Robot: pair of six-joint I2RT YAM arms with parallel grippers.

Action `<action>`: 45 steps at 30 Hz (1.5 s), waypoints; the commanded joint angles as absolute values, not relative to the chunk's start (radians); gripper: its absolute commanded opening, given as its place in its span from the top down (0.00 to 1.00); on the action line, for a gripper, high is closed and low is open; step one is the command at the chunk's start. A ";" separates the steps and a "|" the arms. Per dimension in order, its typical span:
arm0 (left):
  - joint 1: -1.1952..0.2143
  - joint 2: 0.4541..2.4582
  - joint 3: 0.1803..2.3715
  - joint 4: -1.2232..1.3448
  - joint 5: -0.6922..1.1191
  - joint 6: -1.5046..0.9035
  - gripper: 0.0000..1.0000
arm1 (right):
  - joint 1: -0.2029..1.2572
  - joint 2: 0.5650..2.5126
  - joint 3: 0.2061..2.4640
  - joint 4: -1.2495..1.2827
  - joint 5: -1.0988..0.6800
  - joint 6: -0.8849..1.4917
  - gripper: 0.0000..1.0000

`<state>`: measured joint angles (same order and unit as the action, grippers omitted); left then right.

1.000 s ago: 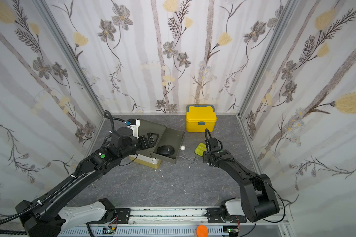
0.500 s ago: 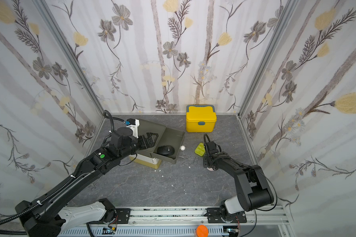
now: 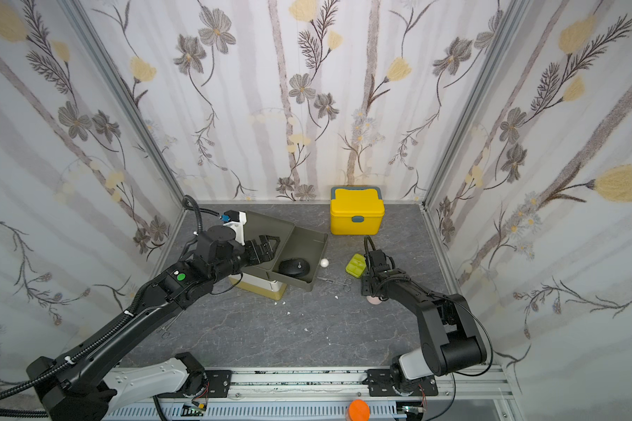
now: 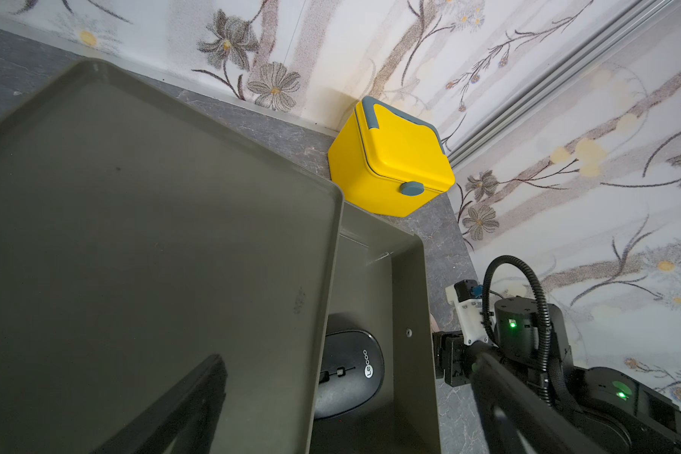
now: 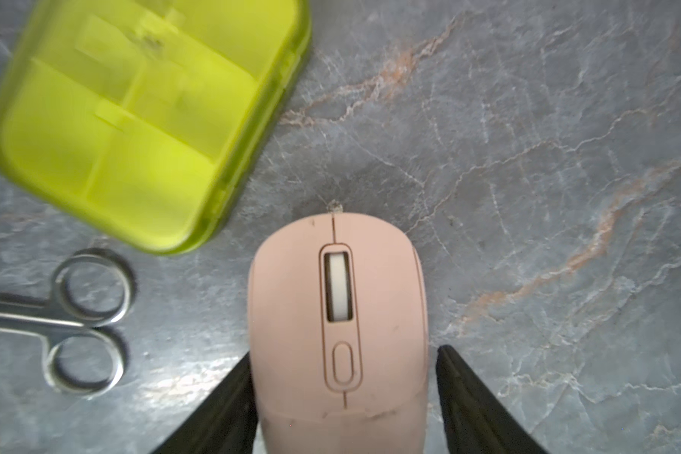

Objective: Take the mice out of the drawer
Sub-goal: Place the mouse at the center of the board, then pick up the mouse from the drawer.

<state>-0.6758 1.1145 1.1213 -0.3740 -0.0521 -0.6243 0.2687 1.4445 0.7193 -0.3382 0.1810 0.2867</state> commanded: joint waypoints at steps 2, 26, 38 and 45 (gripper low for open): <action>-0.672 1.118 1.149 -0.374 -0.079 -0.604 0.00 | 0.269 1.373 0.781 -0.375 0.157 0.290 0.27; -0.615 0.939 1.040 -0.475 -0.114 -0.694 0.00 | 0.719 1.369 1.379 -0.663 -0.176 -0.164 0.20; -0.612 0.878 0.971 -0.476 -0.090 -0.724 0.00 | 0.730 1.563 1.539 -0.752 -0.202 -0.387 0.19; -0.607 0.871 0.956 -0.476 -0.082 -0.725 0.00 | 0.730 1.656 1.575 -0.789 -0.223 -0.429 0.19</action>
